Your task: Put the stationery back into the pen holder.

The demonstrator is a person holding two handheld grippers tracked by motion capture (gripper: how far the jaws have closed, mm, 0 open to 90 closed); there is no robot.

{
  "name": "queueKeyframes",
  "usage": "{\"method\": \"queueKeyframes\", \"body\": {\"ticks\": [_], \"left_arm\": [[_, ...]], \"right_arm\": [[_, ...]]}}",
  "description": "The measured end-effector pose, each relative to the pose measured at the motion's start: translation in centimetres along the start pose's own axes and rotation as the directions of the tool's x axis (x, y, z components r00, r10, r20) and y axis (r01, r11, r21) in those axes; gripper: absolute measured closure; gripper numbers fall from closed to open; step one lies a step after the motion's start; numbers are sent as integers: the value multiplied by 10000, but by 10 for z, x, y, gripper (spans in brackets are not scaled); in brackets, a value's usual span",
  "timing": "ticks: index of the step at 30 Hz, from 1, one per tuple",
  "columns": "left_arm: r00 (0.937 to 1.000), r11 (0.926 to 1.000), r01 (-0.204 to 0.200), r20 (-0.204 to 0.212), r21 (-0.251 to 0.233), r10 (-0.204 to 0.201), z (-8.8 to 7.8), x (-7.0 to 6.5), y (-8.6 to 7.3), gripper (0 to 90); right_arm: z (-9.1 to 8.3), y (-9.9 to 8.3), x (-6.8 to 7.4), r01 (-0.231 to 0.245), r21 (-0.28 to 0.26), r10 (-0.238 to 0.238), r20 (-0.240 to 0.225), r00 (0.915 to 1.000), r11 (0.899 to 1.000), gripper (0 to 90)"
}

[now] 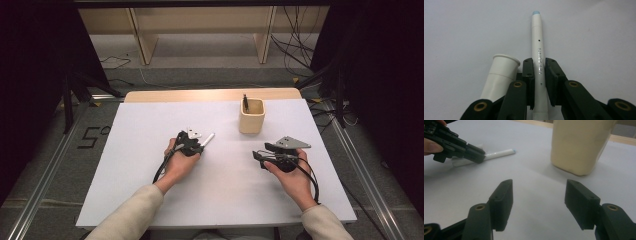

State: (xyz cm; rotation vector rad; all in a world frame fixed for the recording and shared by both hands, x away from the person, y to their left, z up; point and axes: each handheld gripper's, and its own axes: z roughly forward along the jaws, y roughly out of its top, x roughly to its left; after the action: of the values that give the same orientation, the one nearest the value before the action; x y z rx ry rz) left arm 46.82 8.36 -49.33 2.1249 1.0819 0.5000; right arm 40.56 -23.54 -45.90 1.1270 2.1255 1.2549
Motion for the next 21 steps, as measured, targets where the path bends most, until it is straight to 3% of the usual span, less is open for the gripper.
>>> {"method": "queueKeyframes", "body": {"ticks": [21], "left_arm": [[9999, 9999, 151, 72, -29, -151, 0, 1, 0, 790]], "right_arm": [[1, -1, 0, 30, 58, -31, 8, 10000, 10000, 406]]}}
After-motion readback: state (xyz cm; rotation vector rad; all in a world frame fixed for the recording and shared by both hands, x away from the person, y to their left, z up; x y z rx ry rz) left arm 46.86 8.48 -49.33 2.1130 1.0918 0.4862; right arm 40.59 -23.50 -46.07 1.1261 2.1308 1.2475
